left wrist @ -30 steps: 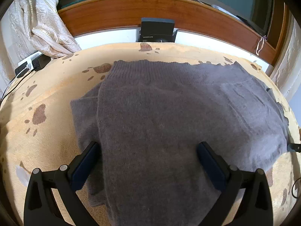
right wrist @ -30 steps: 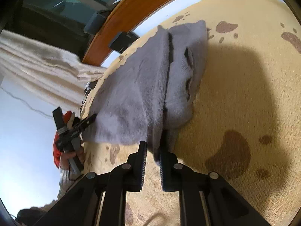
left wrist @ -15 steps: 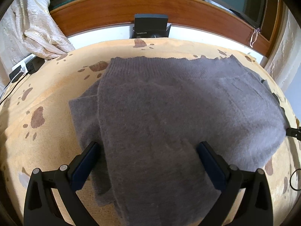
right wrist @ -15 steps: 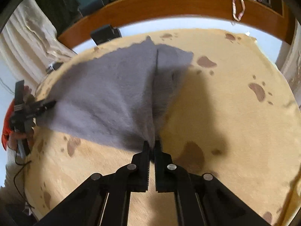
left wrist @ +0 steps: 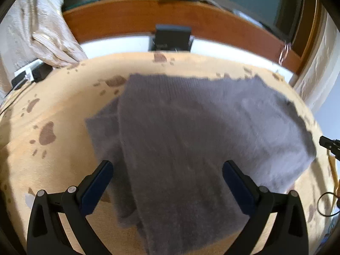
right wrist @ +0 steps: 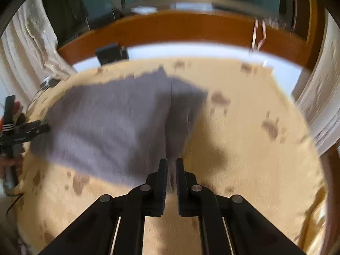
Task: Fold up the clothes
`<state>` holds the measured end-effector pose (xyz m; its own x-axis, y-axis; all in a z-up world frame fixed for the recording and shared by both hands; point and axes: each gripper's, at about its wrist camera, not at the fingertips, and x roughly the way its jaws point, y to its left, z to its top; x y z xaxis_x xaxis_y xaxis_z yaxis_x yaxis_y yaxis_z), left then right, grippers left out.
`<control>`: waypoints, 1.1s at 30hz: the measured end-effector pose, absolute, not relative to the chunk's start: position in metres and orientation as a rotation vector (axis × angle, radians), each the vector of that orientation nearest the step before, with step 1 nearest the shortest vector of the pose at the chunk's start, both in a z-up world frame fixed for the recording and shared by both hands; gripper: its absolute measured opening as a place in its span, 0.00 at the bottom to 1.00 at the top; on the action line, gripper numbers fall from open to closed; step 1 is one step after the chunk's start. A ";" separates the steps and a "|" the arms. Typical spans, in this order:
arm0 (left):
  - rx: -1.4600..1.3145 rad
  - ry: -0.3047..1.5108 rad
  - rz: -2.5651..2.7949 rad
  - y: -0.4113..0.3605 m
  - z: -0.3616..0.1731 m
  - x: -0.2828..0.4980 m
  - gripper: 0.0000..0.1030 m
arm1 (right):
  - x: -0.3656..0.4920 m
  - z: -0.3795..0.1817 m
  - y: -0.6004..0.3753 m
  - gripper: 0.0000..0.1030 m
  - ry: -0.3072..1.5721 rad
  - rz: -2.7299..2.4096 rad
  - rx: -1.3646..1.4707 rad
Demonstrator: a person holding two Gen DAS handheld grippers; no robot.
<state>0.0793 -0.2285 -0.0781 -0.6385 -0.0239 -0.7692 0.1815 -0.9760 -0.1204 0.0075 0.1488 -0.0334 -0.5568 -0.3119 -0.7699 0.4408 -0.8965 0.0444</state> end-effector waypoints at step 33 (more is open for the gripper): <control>1.280 0.235 -2.658 -0.221 -0.073 0.058 1.00 | -0.023 -0.044 0.091 0.08 0.117 -2.394 1.137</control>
